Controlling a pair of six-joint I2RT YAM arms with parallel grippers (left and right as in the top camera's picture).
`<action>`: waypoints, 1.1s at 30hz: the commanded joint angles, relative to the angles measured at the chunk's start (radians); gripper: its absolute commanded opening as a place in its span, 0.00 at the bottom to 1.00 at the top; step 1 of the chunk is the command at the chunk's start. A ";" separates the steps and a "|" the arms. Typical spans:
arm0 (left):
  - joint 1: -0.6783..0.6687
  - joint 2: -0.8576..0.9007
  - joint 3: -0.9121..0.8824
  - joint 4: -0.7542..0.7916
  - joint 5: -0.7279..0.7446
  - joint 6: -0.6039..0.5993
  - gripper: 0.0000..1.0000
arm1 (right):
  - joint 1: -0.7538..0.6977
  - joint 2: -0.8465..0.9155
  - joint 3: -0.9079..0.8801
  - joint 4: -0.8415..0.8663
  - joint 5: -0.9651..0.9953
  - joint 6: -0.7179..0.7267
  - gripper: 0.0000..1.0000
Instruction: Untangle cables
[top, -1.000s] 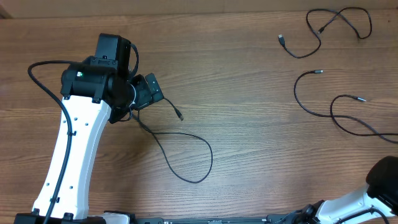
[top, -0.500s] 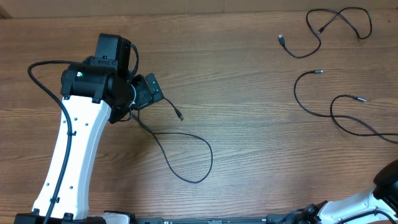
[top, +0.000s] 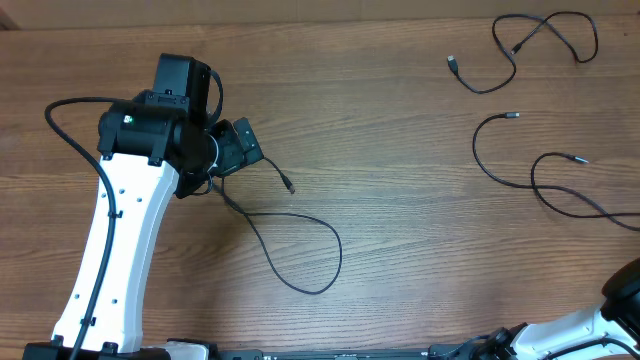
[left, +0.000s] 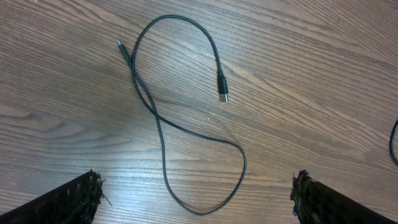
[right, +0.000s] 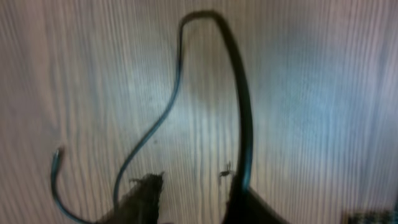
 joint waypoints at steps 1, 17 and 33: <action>-0.007 0.003 0.007 0.002 -0.007 -0.013 1.00 | 0.010 0.001 -0.002 0.052 -0.098 -0.004 0.14; -0.007 0.003 0.007 0.002 -0.007 -0.013 1.00 | 0.253 0.001 -0.002 0.444 -0.266 -0.203 0.07; -0.007 0.003 0.007 0.002 -0.007 -0.013 1.00 | 0.401 0.088 -0.072 0.577 -0.098 -0.215 0.06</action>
